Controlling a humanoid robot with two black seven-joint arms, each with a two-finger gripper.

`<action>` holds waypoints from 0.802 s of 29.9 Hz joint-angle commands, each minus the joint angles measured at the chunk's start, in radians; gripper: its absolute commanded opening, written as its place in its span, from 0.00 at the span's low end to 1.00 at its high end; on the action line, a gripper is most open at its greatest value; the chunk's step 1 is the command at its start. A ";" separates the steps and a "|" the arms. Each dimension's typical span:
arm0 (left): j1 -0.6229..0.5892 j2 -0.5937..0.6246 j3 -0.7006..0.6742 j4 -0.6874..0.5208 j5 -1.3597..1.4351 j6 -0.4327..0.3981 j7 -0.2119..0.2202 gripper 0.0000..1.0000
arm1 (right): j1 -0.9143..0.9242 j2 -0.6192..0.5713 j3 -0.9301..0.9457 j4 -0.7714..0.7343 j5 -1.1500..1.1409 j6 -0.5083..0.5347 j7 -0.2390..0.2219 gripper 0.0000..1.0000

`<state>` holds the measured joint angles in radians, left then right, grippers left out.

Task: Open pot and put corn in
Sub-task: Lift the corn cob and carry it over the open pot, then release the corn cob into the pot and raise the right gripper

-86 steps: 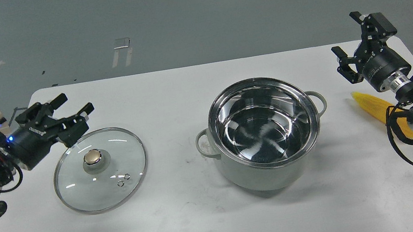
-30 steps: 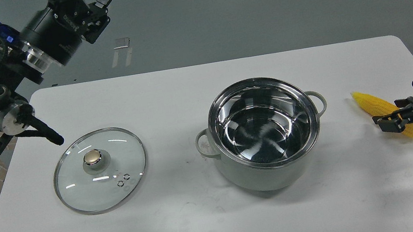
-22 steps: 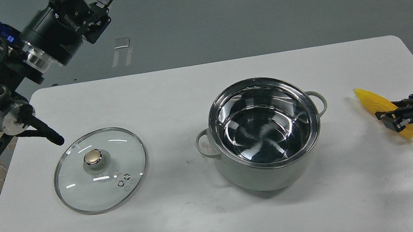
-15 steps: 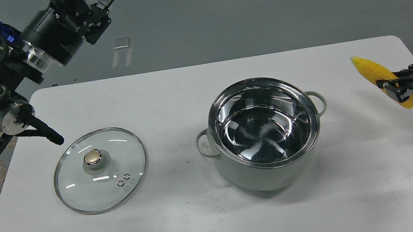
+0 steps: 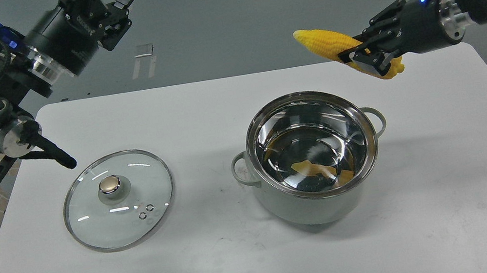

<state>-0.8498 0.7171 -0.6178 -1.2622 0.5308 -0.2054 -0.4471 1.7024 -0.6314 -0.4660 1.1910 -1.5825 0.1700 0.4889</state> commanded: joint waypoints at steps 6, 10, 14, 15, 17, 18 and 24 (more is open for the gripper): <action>0.000 -0.001 -0.002 0.001 0.000 0.000 0.001 0.91 | -0.032 0.160 -0.102 -0.002 0.021 -0.001 0.000 0.14; 0.011 -0.002 -0.002 0.000 0.000 0.000 0.001 0.91 | -0.081 0.203 -0.103 -0.022 0.030 -0.003 0.000 0.23; 0.014 -0.008 -0.007 0.001 0.001 0.000 0.001 0.91 | -0.101 0.231 -0.103 -0.045 0.051 -0.009 0.000 0.43; 0.014 -0.008 -0.008 0.001 0.001 0.000 0.001 0.91 | -0.102 0.233 -0.103 -0.047 0.059 -0.009 0.000 0.56; 0.018 -0.008 -0.010 0.001 0.001 0.000 0.001 0.91 | -0.104 0.240 -0.103 -0.048 0.071 -0.009 0.000 0.71; 0.020 -0.008 -0.010 0.001 0.001 0.000 0.001 0.91 | -0.104 0.240 -0.103 -0.048 0.073 -0.009 0.000 0.74; 0.023 -0.010 -0.010 0.001 0.001 0.000 0.001 0.91 | -0.106 0.237 -0.102 -0.047 0.078 -0.007 0.000 0.86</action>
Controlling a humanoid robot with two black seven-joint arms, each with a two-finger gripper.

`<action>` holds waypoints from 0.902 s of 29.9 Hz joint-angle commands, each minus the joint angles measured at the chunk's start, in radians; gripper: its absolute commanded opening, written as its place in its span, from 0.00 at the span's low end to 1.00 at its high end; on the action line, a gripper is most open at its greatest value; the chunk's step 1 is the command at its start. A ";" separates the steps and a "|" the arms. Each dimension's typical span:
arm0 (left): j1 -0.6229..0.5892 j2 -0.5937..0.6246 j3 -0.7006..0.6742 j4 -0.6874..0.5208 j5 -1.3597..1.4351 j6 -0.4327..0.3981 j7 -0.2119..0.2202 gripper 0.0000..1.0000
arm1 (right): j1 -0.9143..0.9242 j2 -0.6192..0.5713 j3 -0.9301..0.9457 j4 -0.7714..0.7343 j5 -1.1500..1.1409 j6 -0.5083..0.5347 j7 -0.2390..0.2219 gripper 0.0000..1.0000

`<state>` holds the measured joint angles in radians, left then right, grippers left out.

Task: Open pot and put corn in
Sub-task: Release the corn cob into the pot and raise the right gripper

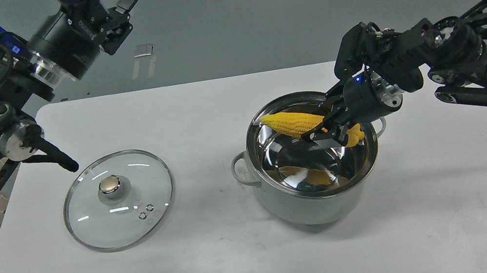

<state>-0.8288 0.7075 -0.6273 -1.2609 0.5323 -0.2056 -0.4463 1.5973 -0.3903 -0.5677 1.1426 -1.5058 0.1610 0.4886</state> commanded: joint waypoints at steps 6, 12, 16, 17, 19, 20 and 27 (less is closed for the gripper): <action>0.002 0.001 -0.002 0.000 0.005 0.000 0.000 0.97 | 0.009 -0.010 0.035 -0.001 0.067 0.000 0.000 0.95; 0.007 -0.011 -0.018 0.006 0.003 0.000 -0.006 0.98 | 0.009 -0.018 0.195 -0.176 0.301 -0.003 0.000 1.00; 0.010 -0.040 -0.022 0.024 -0.002 0.009 -0.008 0.98 | -0.019 -0.022 0.278 -0.282 0.488 -0.005 0.000 1.00; 0.010 -0.055 -0.020 0.043 -0.003 0.009 -0.006 0.98 | -0.052 -0.030 0.310 -0.319 0.568 -0.005 0.000 1.00; 0.011 -0.088 -0.022 0.079 -0.006 0.005 -0.008 0.98 | -0.104 -0.030 0.397 -0.368 0.681 -0.006 0.000 1.00; 0.011 -0.117 -0.025 0.112 -0.006 0.002 -0.008 0.98 | -0.152 -0.032 0.475 -0.400 0.752 -0.005 0.000 1.00; 0.017 -0.226 -0.055 0.271 -0.029 -0.052 -0.005 0.98 | -0.388 -0.025 0.782 -0.483 0.865 0.008 0.000 1.00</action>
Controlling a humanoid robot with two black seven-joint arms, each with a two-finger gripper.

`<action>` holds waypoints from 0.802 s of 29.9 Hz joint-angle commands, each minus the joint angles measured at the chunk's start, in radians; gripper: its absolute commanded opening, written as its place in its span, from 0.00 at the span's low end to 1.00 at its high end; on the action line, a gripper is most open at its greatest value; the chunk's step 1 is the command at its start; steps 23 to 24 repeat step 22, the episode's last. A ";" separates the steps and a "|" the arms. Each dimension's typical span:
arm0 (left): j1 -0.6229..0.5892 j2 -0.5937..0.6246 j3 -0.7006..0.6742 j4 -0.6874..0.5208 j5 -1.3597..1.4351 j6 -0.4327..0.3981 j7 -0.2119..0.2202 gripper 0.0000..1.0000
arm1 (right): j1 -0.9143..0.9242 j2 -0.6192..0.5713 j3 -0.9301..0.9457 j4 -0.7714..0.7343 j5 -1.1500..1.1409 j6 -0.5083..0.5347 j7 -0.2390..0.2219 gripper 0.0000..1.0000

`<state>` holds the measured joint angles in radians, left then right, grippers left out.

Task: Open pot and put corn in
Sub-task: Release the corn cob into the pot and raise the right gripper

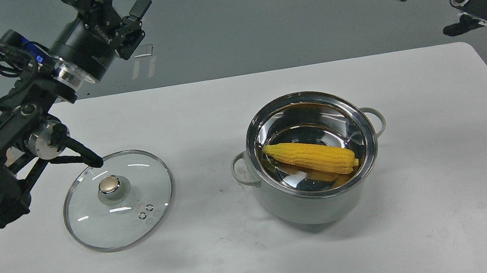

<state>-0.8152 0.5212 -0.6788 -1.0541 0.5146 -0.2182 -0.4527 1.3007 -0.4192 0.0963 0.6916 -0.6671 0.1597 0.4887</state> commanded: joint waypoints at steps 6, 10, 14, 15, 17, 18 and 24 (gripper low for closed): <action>0.031 -0.160 -0.022 0.239 -0.047 -0.252 0.003 0.98 | -0.276 0.055 0.354 -0.052 0.122 0.011 0.000 1.00; 0.043 -0.214 -0.067 0.301 -0.047 -0.270 0.005 0.98 | -0.349 0.094 0.474 -0.052 0.143 0.011 0.000 1.00; 0.074 -0.242 -0.108 0.302 -0.047 -0.270 0.008 0.98 | -0.403 0.132 0.575 -0.041 0.144 0.006 0.000 1.00; 0.076 -0.242 -0.113 0.302 -0.047 -0.270 0.009 0.98 | -0.408 0.134 0.588 -0.041 0.144 0.006 0.000 1.00; 0.077 -0.242 -0.116 0.302 -0.047 -0.270 0.014 0.98 | -0.414 0.135 0.597 -0.037 0.144 0.009 0.000 1.00; 0.083 -0.240 -0.117 0.301 -0.047 -0.270 0.014 0.98 | -0.417 0.135 0.597 -0.034 0.144 0.011 0.000 1.00; 0.097 -0.240 -0.130 0.292 -0.047 -0.270 0.014 0.98 | -0.425 0.135 0.599 -0.029 0.144 0.011 0.000 1.00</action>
